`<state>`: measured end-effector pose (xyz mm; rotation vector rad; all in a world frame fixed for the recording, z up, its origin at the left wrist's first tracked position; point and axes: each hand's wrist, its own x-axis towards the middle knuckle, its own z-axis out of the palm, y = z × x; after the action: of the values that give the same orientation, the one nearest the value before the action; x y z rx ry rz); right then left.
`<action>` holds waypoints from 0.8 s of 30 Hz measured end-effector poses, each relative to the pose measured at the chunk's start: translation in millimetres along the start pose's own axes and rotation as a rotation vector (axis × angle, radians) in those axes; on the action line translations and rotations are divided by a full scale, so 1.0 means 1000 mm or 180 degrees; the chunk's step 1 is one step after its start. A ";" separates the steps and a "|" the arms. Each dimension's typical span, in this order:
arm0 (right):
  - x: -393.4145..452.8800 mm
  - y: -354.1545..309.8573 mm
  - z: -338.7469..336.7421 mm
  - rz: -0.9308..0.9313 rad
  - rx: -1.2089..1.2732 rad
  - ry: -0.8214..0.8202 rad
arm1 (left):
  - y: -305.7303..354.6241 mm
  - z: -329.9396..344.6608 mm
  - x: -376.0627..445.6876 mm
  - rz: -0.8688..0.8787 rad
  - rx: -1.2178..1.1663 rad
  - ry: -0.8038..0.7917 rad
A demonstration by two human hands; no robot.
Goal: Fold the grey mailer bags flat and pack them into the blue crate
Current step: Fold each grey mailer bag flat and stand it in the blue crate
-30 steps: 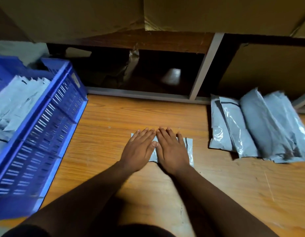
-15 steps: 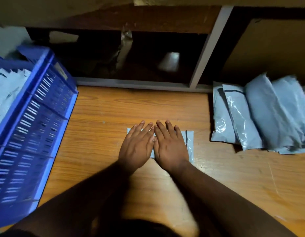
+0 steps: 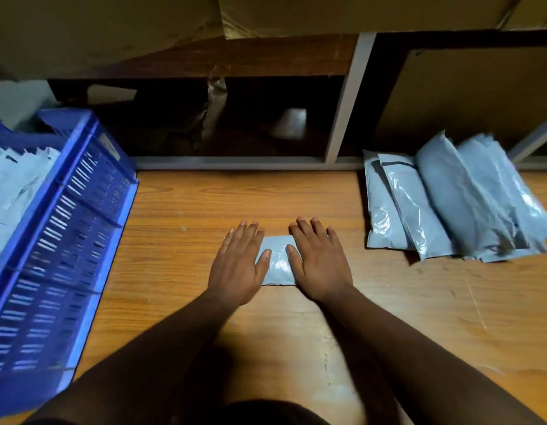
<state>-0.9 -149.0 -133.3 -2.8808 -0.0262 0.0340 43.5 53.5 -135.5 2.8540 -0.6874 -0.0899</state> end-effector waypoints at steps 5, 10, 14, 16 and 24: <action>-0.002 0.003 -0.003 -0.0036 0.0029 -0.0098 | 0.000 -0.008 0.002 0.0044 0.0013 -0.0222; 0.002 0.010 -0.022 0.0097 0.0527 -0.0480 | -0.017 -0.027 -0.008 -0.0017 0.0137 -0.0431; -0.003 0.028 -0.042 0.0193 0.0412 -0.0653 | -0.036 -0.043 -0.011 -0.0265 -0.0364 -0.0547; -0.007 0.031 -0.053 0.0228 0.0578 -0.0685 | -0.035 -0.050 -0.008 -0.0365 -0.0876 -0.0549; -0.024 0.031 -0.092 -0.0250 0.0967 0.0684 | -0.025 -0.090 -0.015 0.0301 -0.1313 0.0896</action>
<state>-22.2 -202.7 -52.0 -2.5618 -0.0856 -0.2632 51.0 99.1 -52.4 2.3753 -0.6542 0.1633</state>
